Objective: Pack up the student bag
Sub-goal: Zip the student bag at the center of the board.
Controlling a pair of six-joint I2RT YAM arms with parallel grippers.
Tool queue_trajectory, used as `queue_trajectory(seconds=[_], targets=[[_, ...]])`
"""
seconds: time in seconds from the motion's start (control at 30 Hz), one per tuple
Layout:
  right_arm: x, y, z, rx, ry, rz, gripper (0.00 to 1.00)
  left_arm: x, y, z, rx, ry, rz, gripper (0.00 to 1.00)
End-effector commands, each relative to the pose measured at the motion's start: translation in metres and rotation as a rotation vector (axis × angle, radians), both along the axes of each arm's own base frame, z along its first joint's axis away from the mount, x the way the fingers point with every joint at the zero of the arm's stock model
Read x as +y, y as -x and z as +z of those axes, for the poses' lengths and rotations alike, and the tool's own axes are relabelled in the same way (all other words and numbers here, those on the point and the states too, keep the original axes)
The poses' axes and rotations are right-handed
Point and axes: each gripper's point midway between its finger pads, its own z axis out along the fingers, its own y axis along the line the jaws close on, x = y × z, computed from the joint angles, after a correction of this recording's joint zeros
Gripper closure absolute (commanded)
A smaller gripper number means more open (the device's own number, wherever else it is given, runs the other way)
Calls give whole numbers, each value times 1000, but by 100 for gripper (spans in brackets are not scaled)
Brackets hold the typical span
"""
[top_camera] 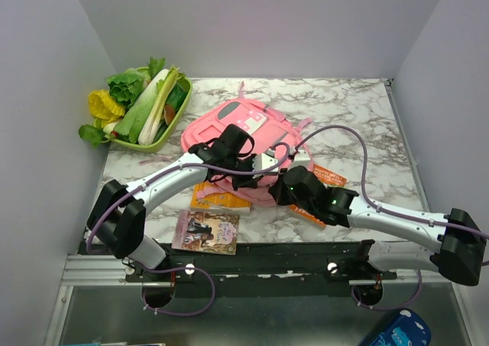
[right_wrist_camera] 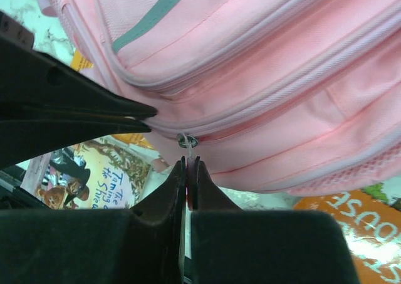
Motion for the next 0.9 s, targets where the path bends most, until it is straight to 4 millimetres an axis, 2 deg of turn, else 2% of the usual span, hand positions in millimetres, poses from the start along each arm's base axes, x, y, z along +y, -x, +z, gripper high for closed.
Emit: queue_trajectory(seconds=[0.0, 0.17, 0.37, 0.57, 0.63, 0.7, 0.87], targets=[[-16, -14, 11, -31, -38, -28, 99, 6, 2, -2, 4, -18, 21, 100], [-47, -26, -6, 2, 36, -68, 99, 12, -1, 8, -10, -18, 23, 100], [-80, -54, -13, 14, 117, -132, 99, 23, 9, 16, -9, -51, -24, 100], [-106, -89, -4, -21, 185, -210, 99, 32, 19, 18, -15, -81, -88, 100], [-116, -105, 6, -47, 207, -241, 99, 35, 24, 16, -2, -95, -105, 100], [-128, -119, 5, -46, 237, -282, 99, 39, 28, 16, -1, -105, -122, 100], [-136, -156, 22, -94, 244, -331, 99, 45, 37, 15, 8, -119, -165, 100]])
